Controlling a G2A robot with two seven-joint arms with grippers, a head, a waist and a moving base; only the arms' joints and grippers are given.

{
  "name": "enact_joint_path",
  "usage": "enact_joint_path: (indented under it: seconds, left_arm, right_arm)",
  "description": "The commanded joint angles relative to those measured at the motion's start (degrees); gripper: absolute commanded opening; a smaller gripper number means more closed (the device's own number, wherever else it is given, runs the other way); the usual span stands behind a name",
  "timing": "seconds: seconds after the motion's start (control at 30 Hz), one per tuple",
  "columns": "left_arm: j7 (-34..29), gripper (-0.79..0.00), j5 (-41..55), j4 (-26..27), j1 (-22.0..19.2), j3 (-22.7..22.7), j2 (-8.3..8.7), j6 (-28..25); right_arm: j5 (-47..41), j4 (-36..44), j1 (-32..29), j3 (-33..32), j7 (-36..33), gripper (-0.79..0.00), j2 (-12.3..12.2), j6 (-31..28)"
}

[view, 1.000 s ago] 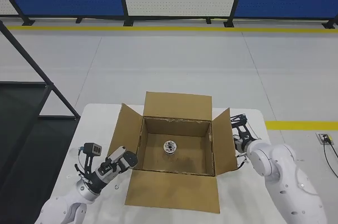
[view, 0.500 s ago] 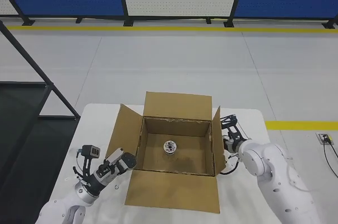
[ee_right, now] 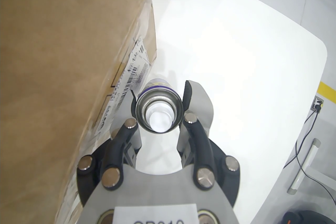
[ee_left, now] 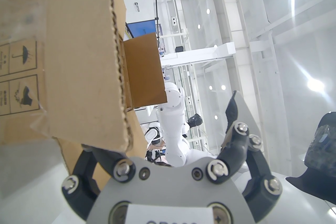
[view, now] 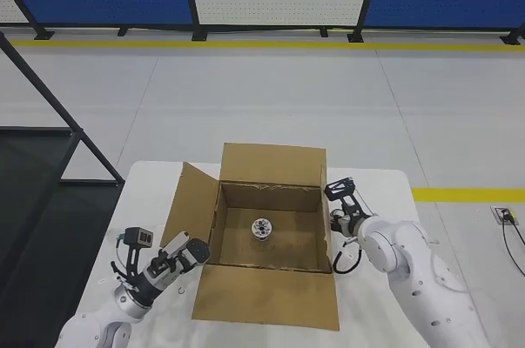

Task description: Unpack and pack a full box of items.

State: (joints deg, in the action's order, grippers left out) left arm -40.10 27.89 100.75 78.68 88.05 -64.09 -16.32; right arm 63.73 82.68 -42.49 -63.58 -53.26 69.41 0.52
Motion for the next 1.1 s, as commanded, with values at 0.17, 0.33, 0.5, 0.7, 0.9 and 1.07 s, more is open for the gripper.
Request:
enact_joint_path:
  seconds: [0.17,0.33,0.5,0.7,0.9,1.07]
  left_arm:
    - [-0.23,0.0,0.19,-0.03,0.07,0.19,0.03,-0.14]
    - [-0.37,0.0,0.19,-0.04,0.08,0.35,0.06,-0.29]
    - [-0.49,0.0,0.72,-0.26,0.43,0.85,0.1,-0.48]
    - [-0.64,0.0,0.76,-0.19,0.55,1.06,0.14,-0.55]
    - [-0.54,0.0,0.66,-0.42,0.22,0.79,0.13,-0.15]
    - [-0.59,0.0,0.26,-0.56,-0.49,0.33,0.12,0.58]
  right_arm:
    - [-0.18,0.08,0.39,0.94,0.16,-0.785,0.45,0.17]
    - [0.94,0.7,0.4,0.46,0.18,-0.785,0.5,1.16]
    - [3.12,2.72,-0.75,-3.14,-0.56,-0.785,-0.16,3.02]
    - [5.95,4.02,-2.28,-8.29,-1.5,-0.785,-1.02,5.83]
    - [9.83,1.78,-2.95,-10.79,-1.53,-0.785,-1.26,10.98]
    - [9.82,-1.46,-2.2,-11.91,-1.2,-0.785,-1.29,10.34]
